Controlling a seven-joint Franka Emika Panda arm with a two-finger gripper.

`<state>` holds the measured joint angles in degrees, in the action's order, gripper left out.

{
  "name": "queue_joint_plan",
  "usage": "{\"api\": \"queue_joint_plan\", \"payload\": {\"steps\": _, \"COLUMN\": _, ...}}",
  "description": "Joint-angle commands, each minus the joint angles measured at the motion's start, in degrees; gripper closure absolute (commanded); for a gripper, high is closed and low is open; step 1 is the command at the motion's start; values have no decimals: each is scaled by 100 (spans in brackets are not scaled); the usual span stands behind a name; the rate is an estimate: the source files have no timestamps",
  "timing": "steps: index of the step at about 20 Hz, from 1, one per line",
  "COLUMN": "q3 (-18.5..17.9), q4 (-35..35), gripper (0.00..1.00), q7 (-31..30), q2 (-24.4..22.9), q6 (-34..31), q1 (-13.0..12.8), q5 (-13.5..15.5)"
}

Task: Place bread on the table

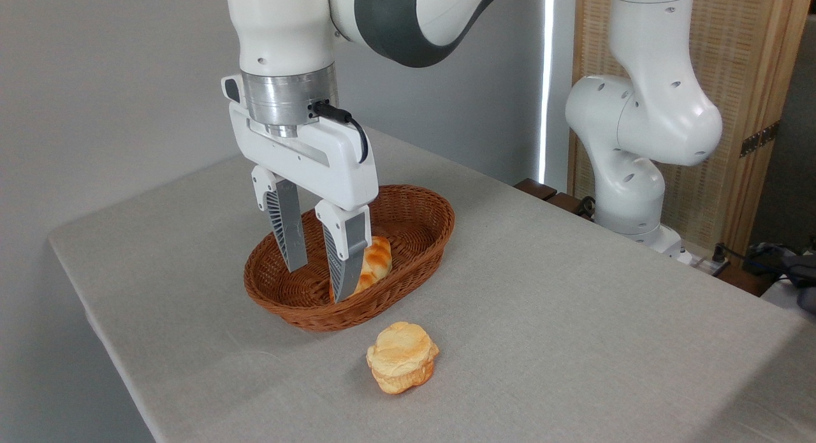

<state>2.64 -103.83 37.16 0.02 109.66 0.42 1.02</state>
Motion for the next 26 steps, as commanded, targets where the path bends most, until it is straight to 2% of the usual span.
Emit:
{"api": "queue_joint_plan", "payload": {"steps": 1, "q3": 70, "q4": -14, "gripper": 0, "q7": -103, "q2": -28, "q6": -137, "q1": -371, "q5": 134}}
{"api": "queue_joint_plan", "payload": {"steps": 7, "q3": 79, "q4": -24, "gripper": 0, "q7": -130, "q2": -37, "q6": -138, "q1": -376, "q5": 135}}
{"api": "queue_joint_plan", "payload": {"steps": 10, "q3": 88, "q4": -225, "gripper": 0, "q7": -366, "q2": -72, "q6": -173, "q1": -384, "q5": 144}}
{"api": "queue_joint_plan", "payload": {"steps": 13, "q3": 79, "q4": -646, "gripper": 0, "q7": -735, "q2": -230, "q6": -164, "q1": -621, "q5": 152}}
{"api": "queue_joint_plan", "payload": {"steps": 17, "q3": 79, "q4": -1139, "gripper": 0, "q7": -815, "q2": -555, "q6": -155, "q1": -858, "q5": 179}}
{"api": "queue_joint_plan", "payload": {"steps": 20, "q3": 79, "q4": -1271, "gripper": 0, "q7": -894, "q2": -661, "q6": -138, "q1": -929, "q5": 406}}
{"api": "queue_joint_plan", "payload": {"steps": 22, "q3": 79, "q4": -1473, "gripper": 0, "q7": -982, "q2": -705, "q6": -138, "q1": -947, "q5": 425}}
{"api": "queue_joint_plan", "payload": {"steps": 26, "q3": 70, "q4": -1939, "gripper": 0, "q7": -1053, "q2": -696, "q6": -59, "q1": -1149, "q5": 425}}
